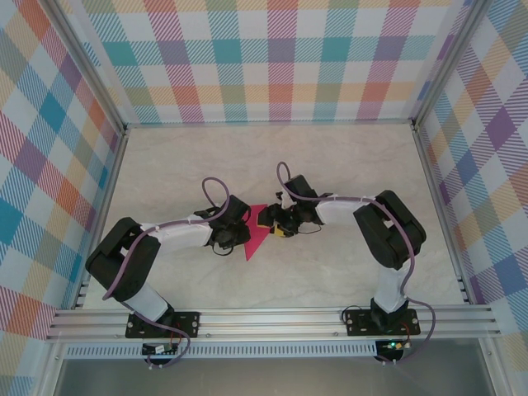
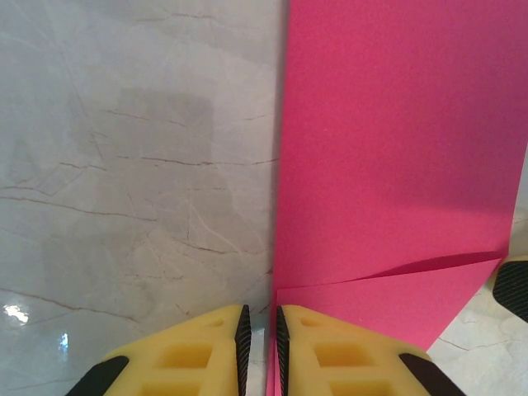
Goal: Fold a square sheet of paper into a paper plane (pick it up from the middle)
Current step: Fourth fold the wing at the center of the table.
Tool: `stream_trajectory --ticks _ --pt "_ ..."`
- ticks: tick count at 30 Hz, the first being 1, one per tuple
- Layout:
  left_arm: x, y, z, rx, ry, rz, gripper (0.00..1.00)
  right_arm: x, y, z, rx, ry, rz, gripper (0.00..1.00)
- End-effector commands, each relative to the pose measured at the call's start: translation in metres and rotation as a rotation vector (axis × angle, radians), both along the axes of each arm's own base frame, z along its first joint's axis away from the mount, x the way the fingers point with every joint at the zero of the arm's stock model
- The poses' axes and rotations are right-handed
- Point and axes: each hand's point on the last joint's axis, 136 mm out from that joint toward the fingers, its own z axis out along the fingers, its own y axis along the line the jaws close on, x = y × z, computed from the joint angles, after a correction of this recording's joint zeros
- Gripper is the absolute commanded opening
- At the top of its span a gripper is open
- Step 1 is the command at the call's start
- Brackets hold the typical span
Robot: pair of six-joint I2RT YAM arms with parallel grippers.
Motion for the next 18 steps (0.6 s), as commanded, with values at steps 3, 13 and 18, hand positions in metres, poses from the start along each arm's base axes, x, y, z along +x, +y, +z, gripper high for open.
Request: stream_trajectory --ticks 3,13,18 --pt "-0.003 0.018 -0.004 0.051 0.024 0.036 0.19 -0.001 0.009 0.004 0.014 0.013 0.01 0.61" --pt "-0.005 0.024 -0.006 0.068 0.028 0.047 0.17 0.003 -0.014 -0.003 -0.109 -0.022 -0.072 0.63" --pt "-0.005 0.023 -0.006 0.06 0.029 0.047 0.17 0.001 -0.007 -0.003 -0.069 -0.009 -0.048 0.61"
